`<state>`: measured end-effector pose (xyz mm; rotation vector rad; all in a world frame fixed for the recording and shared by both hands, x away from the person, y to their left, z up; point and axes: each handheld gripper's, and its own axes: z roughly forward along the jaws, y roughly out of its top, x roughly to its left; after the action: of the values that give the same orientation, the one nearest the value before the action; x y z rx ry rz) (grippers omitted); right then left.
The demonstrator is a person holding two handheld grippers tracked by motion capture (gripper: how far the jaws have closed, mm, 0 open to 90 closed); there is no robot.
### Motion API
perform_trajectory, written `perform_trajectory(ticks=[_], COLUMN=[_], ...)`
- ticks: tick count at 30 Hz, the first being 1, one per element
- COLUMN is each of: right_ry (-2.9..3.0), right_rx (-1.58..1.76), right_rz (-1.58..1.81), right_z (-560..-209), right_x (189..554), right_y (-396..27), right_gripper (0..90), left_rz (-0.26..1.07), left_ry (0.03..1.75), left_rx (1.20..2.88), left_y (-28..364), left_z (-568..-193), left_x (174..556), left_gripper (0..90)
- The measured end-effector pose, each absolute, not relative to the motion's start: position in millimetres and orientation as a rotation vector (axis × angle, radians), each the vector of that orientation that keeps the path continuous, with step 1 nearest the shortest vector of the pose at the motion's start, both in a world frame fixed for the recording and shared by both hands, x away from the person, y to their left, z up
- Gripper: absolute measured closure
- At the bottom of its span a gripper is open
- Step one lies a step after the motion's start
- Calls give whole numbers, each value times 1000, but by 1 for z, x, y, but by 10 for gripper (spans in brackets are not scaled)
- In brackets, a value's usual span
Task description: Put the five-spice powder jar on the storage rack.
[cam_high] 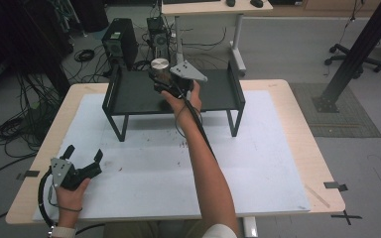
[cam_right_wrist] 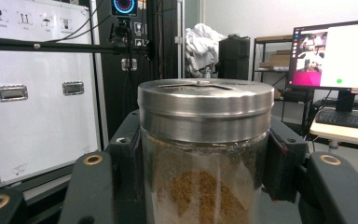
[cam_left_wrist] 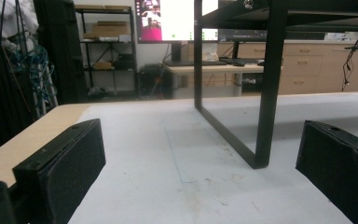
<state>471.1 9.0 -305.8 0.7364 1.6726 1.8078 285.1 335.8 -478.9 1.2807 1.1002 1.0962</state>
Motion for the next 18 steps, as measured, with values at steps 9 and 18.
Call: perform_trajectory(ticks=[9,18], right_ry=[1668,1688], right_rx=[754,755], right_rz=[1798,1786], right_z=[-319,-325], right_x=[489,499], right_y=[30,44], right_gripper=[434,434], left_rz=[1097,1096], left_ry=[1100,1101], left_rx=[1281,1280], left_y=[336,336], left_z=[-479,-479], left_x=[285,285], left_gripper=[15,15])
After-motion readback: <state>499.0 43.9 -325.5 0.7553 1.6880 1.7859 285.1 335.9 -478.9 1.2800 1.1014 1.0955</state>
